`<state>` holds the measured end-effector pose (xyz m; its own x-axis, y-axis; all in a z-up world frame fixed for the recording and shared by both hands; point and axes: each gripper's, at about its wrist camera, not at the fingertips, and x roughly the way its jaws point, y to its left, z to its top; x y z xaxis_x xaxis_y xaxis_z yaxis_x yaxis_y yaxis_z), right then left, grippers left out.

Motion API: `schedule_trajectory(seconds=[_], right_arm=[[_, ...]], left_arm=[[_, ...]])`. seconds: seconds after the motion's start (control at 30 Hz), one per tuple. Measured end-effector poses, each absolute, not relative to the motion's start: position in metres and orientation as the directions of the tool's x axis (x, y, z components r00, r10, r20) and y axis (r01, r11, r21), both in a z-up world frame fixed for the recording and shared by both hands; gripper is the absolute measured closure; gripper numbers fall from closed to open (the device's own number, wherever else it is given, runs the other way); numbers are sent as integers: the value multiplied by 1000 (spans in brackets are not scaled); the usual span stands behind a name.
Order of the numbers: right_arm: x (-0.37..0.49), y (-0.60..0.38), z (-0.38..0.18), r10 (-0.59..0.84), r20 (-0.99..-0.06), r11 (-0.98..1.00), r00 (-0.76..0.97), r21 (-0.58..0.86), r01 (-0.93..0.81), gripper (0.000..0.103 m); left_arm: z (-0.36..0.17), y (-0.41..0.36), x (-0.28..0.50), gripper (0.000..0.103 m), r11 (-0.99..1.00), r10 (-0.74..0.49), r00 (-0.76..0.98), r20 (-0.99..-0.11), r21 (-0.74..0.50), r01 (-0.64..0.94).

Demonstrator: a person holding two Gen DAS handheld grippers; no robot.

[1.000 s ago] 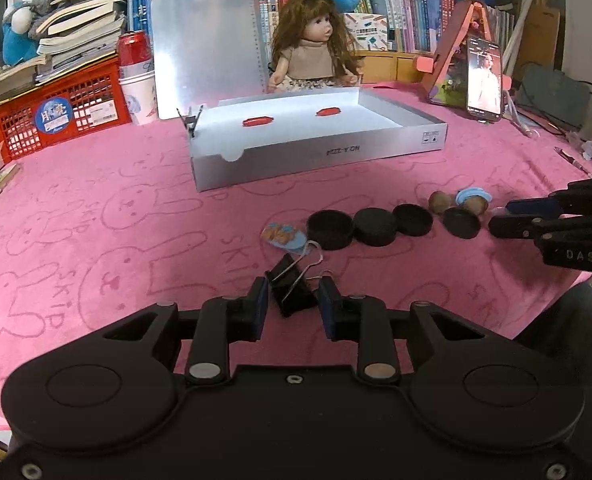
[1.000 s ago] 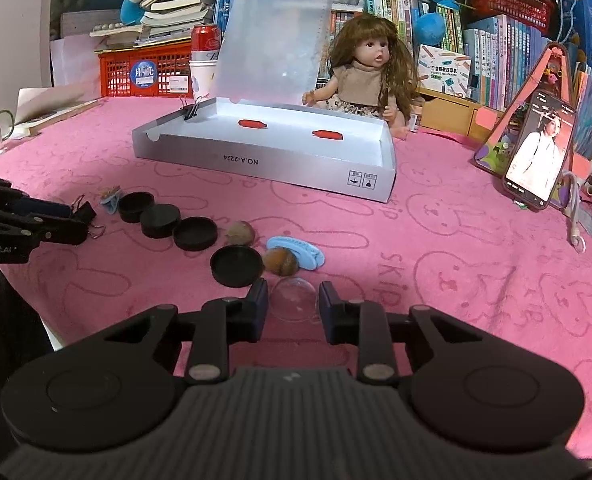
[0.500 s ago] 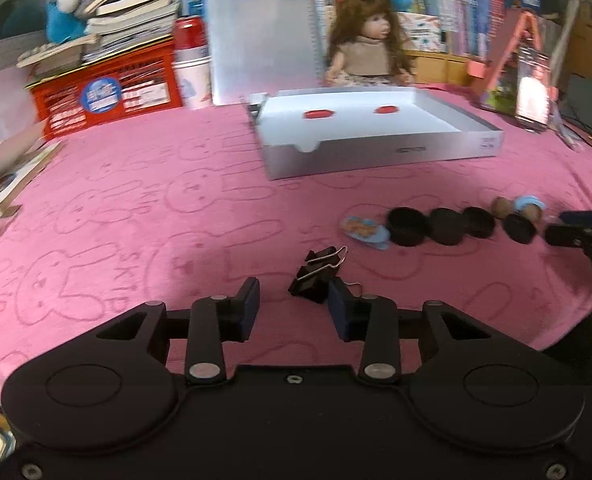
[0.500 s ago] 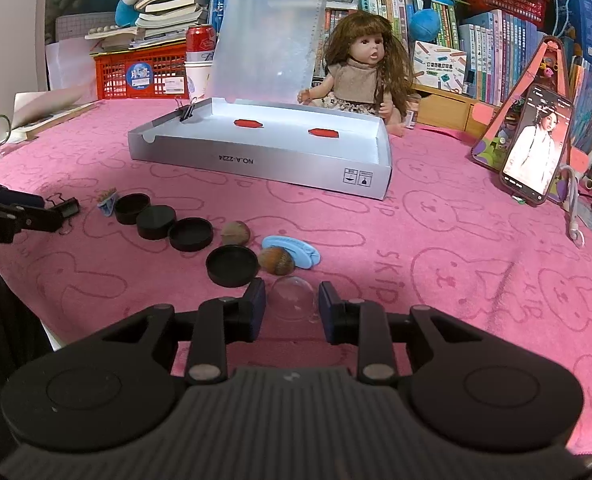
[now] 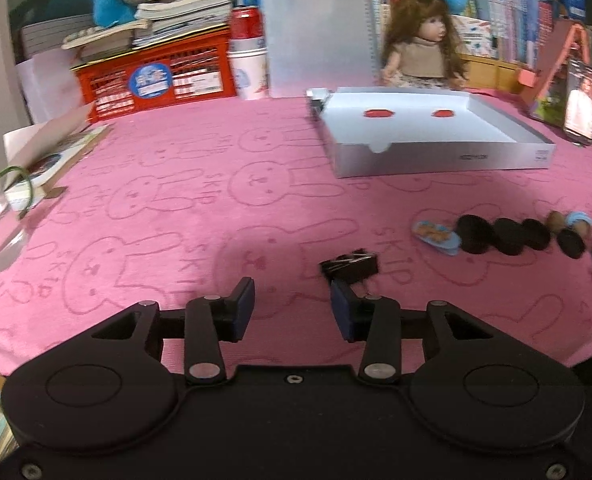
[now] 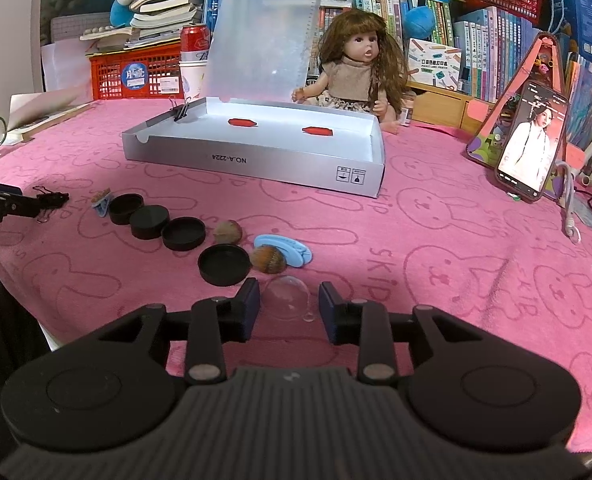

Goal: Organize rigid objects
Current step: 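Lift the black binder clip off the cloth with the left tool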

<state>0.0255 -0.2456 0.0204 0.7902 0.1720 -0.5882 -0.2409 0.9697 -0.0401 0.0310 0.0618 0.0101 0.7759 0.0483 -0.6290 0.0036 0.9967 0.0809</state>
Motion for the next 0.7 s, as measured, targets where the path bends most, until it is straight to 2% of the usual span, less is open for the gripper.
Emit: schedule_trajectory(seconds=[0.2,0.47,0.7], right_arm=[[26,-248,22,148,-598,978,788,-30,-207,52],[27,-257,26,158,-627,987,763,77,-140,46],[31,-253,26,137,-632,991,763,79,-112,45]], left_arm=[[13,66,28,62,998,61,787,-614,61,-29],[18,47,18,46,1000,18,810,-586,18,-9],[9,33,30,42,998,63,807,-588,16,-66]])
